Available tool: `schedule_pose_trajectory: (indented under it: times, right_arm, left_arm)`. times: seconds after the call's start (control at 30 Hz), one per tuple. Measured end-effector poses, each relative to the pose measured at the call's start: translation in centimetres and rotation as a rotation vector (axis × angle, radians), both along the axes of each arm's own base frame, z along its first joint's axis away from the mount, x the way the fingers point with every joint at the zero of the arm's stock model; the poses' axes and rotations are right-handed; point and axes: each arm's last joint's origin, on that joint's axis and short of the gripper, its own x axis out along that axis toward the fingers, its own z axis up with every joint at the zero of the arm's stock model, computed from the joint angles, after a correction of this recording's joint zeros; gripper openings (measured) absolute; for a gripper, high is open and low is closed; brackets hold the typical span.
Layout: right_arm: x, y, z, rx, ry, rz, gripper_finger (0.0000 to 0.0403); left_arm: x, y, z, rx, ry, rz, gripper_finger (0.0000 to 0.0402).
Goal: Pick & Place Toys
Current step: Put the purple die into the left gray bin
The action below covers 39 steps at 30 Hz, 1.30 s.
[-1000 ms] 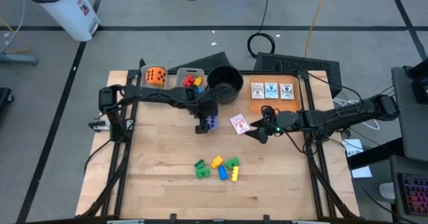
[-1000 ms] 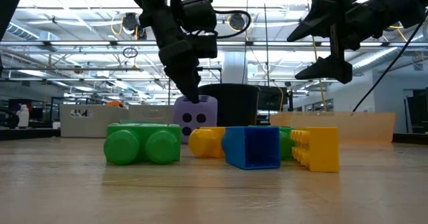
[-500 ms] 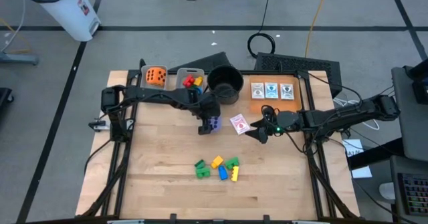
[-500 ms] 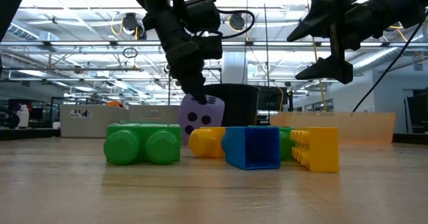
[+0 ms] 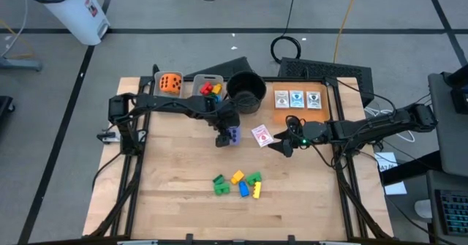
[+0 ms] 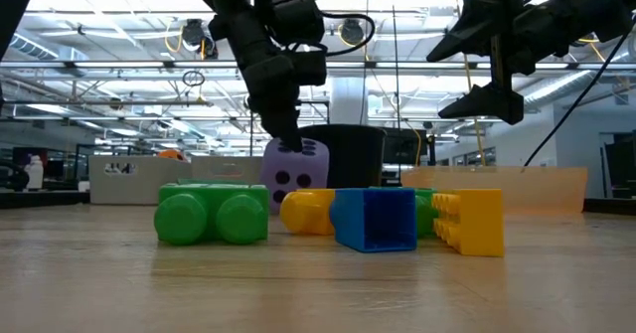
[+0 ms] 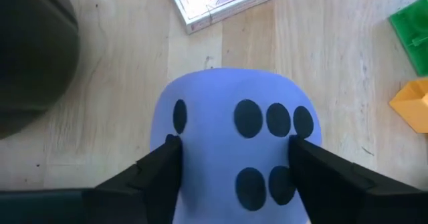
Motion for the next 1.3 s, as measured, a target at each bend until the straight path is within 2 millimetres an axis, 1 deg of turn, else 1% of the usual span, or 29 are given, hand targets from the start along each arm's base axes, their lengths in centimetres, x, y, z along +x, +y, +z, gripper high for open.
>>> schedule_pose_trajectory:
  times: [0.17, 0.47, 0.6, 0.73, 0.8, 0.9, 0.97, 1.07, 1.3]
  right_arm:
    - [0.0, 0.0, 0.0, -0.005, 0.000, 0.000, 0.0375]
    - [0.0, 0.0, 0.0, -0.005, 0.000, 0.000, 0.0375]
    - [0.0, 0.0, 0.0, -0.005, 0.000, 0.000, 0.0375]
    - [0.0, 0.0, 0.0, -0.005, 0.000, -0.001, 0.0375]
    - [0.0, 0.0, 0.0, -0.005, 0.000, -0.001, 0.0375]
    - [0.0, 0.0, 0.0, -0.005, 0.000, -0.001, 0.0375]
    - [0.0, 0.0, 0.0, -0.004, 0.000, -0.001, 0.0375]
    - [0.0, 0.0, 0.0, -0.004, 0.000, -0.001, 0.0375]
    - [0.0, 0.0, 0.0, -0.003, 0.000, -0.002, 0.0375]
  left_arm:
    - [-0.1, 0.2, 0.0, -0.013, 0.000, -0.006, 0.0217]
    - [-0.1, 0.1, 0.2, -0.025, -0.004, -0.011, 0.0147]
    - [-0.1, 0.1, 0.2, -0.040, -0.006, -0.012, 0.0130]
    - [0.1, 0.2, 1.1, -0.034, 0.019, -0.022, 0.0129]
    - [0.4, 0.2, 2.0, -0.010, 0.014, -0.045, 0.0120]
    - [0.8, 0.3, 3.2, 0.019, 0.011, -0.069, 0.0119]
    - [1.0, 0.6, 3.6, 0.031, 0.007, -0.073, 0.0110]
    - [0.8, 1.0, 3.9, 0.027, 0.023, -0.064, 0.0085]
    - [0.1, 0.9, 4.0, 0.013, 0.079, -0.070, 0.0054]
